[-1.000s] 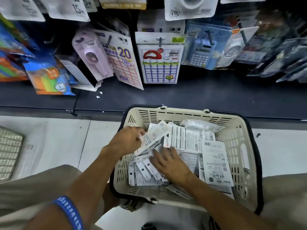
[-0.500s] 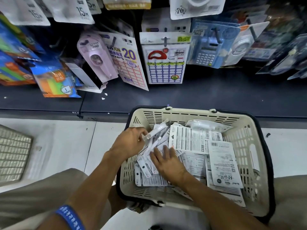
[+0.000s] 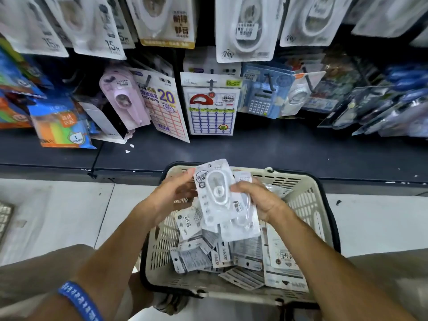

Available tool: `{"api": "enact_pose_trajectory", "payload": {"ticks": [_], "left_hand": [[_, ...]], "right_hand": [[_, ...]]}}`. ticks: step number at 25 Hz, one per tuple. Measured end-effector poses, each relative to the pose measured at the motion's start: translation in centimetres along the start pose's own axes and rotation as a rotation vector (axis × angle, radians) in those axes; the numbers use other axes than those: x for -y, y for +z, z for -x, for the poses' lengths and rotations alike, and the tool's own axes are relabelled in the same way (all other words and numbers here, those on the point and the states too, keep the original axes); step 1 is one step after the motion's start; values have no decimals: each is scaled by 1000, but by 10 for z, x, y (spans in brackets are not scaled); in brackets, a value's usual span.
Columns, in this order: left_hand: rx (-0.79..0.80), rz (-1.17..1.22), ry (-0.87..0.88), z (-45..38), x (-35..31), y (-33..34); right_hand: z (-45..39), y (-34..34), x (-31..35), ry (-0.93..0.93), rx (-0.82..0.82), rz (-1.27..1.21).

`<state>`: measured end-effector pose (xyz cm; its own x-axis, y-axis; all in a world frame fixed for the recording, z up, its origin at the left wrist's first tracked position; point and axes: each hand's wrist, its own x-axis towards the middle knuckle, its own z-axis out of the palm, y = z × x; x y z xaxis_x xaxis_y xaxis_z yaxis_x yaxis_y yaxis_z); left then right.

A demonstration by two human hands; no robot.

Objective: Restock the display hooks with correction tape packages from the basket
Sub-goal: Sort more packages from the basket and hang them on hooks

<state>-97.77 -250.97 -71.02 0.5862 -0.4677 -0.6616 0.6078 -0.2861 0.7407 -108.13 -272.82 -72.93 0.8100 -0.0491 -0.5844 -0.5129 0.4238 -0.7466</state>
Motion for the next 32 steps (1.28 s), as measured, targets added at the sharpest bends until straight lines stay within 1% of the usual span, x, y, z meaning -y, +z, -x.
{"api": "enact_pose_trajectory", "payload": {"ticks": [2, 3, 4, 5, 6, 7, 9, 11, 13, 14, 17, 19, 21, 22, 24, 25, 29, 31, 32], "left_hand": [[186, 9, -15, 3, -4, 24], [237, 46, -3, 4, -7, 37], [241, 99, 25, 4, -13, 50], [220, 157, 59, 4, -19, 60], [171, 213, 98, 4, -25, 68], [121, 262, 137, 4, -32, 73], [52, 338, 213, 8, -44, 77], [11, 358, 265, 12, -53, 76], [28, 321, 274, 18, -59, 82], [41, 291, 263, 21, -60, 87], [35, 199, 198, 33, -57, 97], [76, -7, 189, 46, -52, 101], [156, -242, 222, 62, -57, 108], [201, -304, 252, 69, -66, 113], [278, -340, 347, 83, -99, 121], [292, -344, 416, 89, -119, 124], [227, -278, 661, 105, -193, 126], [201, -230, 719, 105, -212, 127], [182, -203, 736, 103, -216, 129]], "right_hand": [[5, 8, 14, -106, -76, -117], [7, 14, 20, -160, -120, -187], [8, 19, 27, -194, -163, -261], [10, 22, 36, -202, -188, -310], [15, 24, 45, -191, -181, -307], [21, 23, 56, -194, -139, -259], [37, 15, 75, -251, -62, -75], [52, 6, 86, -257, -17, 69], [68, -2, 94, -237, -41, 175], [75, -7, 99, -246, -95, 220], [97, -33, 122, -337, -368, 221], [116, -51, 142, -419, -469, 171], [136, -61, 160, -533, -483, 132], [144, -63, 170, -597, -468, 119], [160, -60, 194, -694, -426, 121], [167, -57, 207, -731, -435, 145], [178, -58, 252, -921, -652, 215], [176, -62, 271, -969, -687, 166], [174, -63, 277, -963, -707, 156]]}}
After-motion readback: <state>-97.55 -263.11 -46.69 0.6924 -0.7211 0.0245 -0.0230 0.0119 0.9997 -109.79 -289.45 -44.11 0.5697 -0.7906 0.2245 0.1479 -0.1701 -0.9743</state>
